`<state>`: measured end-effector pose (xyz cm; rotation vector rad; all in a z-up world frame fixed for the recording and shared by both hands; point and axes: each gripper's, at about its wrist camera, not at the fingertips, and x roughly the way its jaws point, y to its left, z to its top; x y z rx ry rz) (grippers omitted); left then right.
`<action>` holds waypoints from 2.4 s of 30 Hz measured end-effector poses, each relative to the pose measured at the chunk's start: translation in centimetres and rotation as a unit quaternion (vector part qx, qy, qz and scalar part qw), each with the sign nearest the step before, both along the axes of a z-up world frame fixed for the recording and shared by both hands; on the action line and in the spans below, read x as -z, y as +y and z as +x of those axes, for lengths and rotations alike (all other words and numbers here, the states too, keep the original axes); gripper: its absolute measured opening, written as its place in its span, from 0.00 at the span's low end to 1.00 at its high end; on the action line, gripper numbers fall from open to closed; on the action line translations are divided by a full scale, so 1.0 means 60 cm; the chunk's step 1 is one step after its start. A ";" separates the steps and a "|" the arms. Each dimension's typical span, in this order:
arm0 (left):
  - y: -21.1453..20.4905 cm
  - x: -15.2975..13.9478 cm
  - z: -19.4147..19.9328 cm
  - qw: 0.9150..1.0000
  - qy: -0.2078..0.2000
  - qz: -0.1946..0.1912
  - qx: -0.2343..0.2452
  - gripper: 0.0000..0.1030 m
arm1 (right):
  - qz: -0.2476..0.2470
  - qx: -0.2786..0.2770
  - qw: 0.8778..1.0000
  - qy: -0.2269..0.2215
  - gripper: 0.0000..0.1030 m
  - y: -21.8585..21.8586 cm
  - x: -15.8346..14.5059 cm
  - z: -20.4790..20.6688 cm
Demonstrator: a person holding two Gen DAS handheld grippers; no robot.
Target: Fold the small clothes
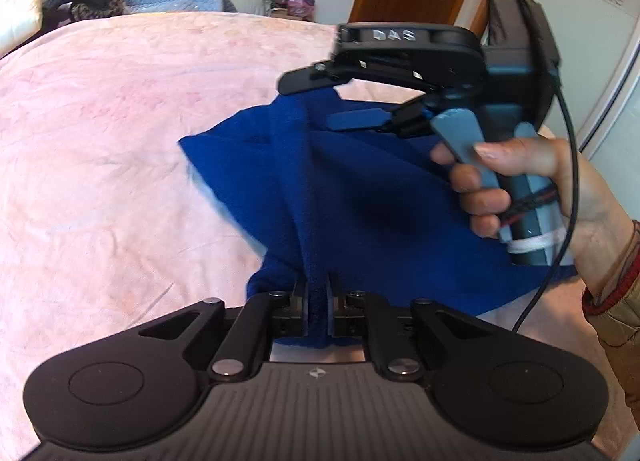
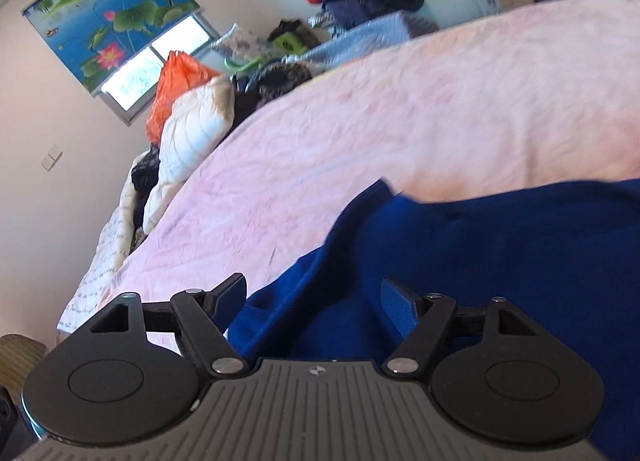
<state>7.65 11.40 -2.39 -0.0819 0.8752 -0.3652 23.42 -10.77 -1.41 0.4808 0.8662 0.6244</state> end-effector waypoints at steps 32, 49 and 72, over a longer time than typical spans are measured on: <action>-0.089 -0.040 0.043 0.999 -0.030 0.035 0.002 0.02 | -0.238 0.231 0.942 -0.056 0.94 -0.281 -0.007 -0.058; -0.168 -0.006 0.042 0.999 -0.004 0.048 -0.008 0.03 | -0.227 0.169 0.957 -0.059 0.51 -0.341 0.015 -0.024; -0.178 0.000 0.093 0.998 -0.003 0.049 -0.043 0.03 | -0.312 0.183 0.928 -0.085 0.26 -0.327 0.022 -0.013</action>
